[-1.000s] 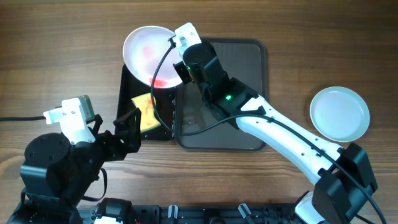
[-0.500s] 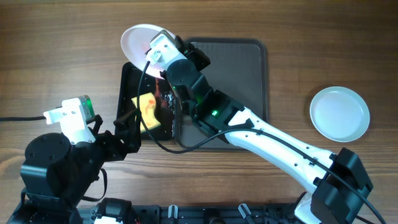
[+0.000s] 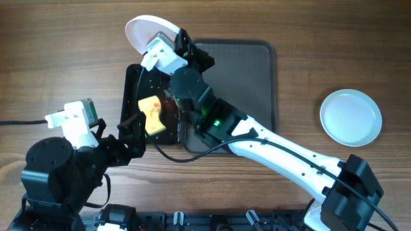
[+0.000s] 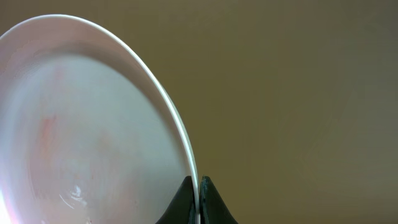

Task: Clean dirty plates on tray and stack at the side
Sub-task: 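Lift the plate with the right gripper and tilt it over the black tray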

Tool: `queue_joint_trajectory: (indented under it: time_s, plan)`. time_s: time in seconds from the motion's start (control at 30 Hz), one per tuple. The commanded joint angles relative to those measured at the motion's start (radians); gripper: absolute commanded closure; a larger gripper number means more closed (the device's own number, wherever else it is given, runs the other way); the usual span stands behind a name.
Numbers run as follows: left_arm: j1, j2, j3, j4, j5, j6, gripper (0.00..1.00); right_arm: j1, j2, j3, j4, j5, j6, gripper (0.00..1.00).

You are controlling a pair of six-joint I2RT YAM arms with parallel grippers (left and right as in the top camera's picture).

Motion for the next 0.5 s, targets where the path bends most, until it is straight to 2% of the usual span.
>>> queue_joint_trajectory:
  time_s: [0.0,0.07,0.13,0.2,0.3,0.37,0.47]
  plan:
    - [0.003,-0.002,0.014,0.003,0.016,-0.013,0.00,0.016,0.002,0.016,0.014,0.044,-0.035,0.96]
    - [0.003,-0.002,0.014,0.003,0.016,-0.013,0.00,0.016,0.002,0.016,0.013,0.056,-0.032,0.96]
    - [0.003,-0.002,0.014,0.003,0.016,-0.013,0.00,0.016,0.002,0.016,0.011,0.098,0.032,0.96]
    - [0.003,-0.002,0.014,0.003,0.016,-0.013,0.00,0.000,0.002,0.016,-0.065,0.191,0.208,0.96]
    - [0.003,-0.002,0.014,0.003,0.016,-0.013,0.00,-0.043,0.002,0.016,-0.391,0.194,0.602,0.96]
    - [0.003,-0.002,0.014,0.003,0.016,-0.013,0.00,-0.076,0.002,0.016,-0.604,0.045,0.824,0.96]
    - [0.003,-0.002,0.014,0.003,0.016,-0.013,0.00,-0.145,0.002,0.016,-0.794,-0.243,1.102,0.96]
